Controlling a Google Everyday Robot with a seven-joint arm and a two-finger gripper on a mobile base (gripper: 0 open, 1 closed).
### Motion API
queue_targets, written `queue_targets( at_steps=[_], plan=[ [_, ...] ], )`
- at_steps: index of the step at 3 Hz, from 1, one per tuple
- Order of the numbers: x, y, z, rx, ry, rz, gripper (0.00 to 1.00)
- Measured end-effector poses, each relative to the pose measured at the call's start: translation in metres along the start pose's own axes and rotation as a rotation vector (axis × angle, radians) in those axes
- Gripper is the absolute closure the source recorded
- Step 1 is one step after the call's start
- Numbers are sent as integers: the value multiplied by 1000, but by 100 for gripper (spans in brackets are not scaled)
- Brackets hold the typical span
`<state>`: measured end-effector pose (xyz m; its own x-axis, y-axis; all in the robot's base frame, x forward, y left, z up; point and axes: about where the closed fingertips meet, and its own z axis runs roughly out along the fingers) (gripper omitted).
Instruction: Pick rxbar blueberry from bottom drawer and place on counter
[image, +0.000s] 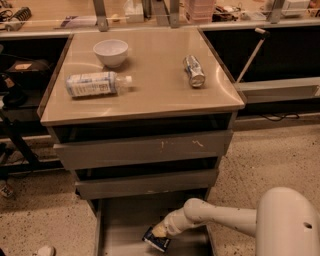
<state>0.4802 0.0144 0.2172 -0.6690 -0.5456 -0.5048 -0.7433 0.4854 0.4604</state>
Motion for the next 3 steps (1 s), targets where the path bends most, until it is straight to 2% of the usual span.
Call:
queue_targets(
  at_steps=[1, 3],
  plan=[
    [-9, 15, -36, -10, 11, 23, 100],
    [-59, 51, -124, -18, 40, 5, 100]
  ],
)
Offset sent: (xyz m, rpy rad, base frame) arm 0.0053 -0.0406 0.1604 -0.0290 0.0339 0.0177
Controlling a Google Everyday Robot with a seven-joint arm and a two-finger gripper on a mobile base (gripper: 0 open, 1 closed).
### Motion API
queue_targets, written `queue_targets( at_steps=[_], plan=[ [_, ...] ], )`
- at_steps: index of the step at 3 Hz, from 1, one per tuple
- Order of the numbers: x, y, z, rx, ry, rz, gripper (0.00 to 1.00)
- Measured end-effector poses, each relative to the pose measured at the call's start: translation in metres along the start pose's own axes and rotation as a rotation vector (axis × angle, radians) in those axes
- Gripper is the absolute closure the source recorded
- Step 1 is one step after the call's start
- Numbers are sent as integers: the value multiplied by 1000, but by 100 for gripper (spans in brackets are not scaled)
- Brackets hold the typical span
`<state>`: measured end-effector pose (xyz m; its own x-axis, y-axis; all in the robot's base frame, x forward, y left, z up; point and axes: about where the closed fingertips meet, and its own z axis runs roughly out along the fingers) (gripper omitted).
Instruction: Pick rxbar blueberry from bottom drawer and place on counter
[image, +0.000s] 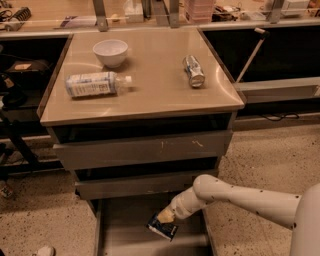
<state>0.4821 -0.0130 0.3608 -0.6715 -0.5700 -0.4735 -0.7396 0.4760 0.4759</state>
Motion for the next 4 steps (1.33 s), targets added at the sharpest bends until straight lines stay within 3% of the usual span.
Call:
queue_targets(
  at_steps=[1, 2, 4],
  plan=[
    [-32, 21, -47, 23, 12, -41, 100],
    [-34, 23, -51, 26, 12, -44, 100],
    [-85, 78, -140, 90, -2, -115, 100]
  ],
)
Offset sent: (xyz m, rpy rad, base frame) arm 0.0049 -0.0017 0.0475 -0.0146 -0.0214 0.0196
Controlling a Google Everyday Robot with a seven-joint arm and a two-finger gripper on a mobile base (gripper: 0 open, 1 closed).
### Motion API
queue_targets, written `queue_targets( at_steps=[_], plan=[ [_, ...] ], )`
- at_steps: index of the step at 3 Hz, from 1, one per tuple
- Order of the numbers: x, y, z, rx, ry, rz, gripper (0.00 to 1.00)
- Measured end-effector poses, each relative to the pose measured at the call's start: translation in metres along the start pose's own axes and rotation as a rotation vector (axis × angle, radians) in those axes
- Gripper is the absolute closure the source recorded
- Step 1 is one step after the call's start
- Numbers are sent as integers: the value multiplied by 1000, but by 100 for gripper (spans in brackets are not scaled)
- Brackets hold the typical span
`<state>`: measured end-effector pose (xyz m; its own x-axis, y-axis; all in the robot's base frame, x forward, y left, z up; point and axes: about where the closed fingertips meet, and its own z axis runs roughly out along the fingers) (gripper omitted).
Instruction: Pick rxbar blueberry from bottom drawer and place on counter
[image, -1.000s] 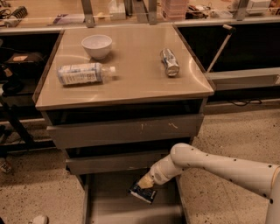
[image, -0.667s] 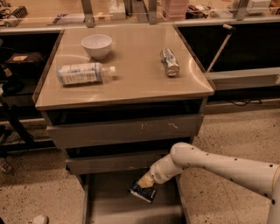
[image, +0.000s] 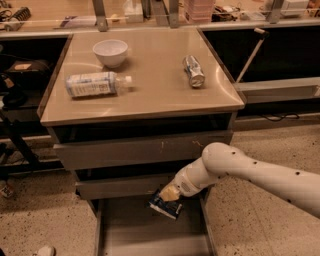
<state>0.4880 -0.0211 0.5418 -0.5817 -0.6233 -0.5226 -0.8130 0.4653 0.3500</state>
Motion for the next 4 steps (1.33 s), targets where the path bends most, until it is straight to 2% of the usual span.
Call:
queue_targets(
  at_steps=[1, 2, 4],
  plan=[
    [-32, 23, -44, 46, -5, -57, 100],
    [-66, 51, -81, 98, -32, -146, 100],
    [-71, 54, -86, 109, -33, -161, 100]
  ],
)
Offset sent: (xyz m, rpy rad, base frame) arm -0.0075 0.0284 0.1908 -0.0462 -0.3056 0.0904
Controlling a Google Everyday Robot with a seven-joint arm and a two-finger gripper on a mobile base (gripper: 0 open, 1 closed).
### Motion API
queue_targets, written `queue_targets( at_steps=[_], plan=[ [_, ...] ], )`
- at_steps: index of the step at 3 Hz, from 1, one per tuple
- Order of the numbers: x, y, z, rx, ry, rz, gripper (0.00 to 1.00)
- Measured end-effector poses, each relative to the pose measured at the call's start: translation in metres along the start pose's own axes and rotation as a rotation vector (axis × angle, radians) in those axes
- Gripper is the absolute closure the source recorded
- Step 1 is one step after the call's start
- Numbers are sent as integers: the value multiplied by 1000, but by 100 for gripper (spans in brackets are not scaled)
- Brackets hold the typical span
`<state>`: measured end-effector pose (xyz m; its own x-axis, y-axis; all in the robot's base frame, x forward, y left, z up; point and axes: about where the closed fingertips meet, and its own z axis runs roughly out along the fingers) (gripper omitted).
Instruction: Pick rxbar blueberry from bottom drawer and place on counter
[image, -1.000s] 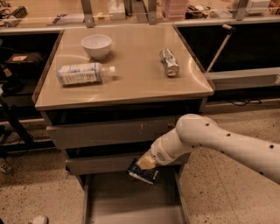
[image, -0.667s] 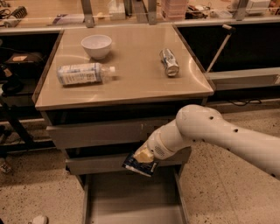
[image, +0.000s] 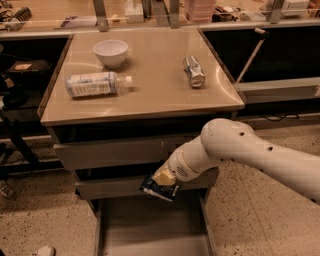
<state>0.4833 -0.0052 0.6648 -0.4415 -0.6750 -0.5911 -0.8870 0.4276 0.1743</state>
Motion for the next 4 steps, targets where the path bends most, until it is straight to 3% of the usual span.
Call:
queue_targets(
  at_steps=[3, 4],
  plan=[
    [-105, -21, -122, 151, -108, -111, 100],
    [-108, -22, -125, 155, -114, -113, 100]
  ],
)
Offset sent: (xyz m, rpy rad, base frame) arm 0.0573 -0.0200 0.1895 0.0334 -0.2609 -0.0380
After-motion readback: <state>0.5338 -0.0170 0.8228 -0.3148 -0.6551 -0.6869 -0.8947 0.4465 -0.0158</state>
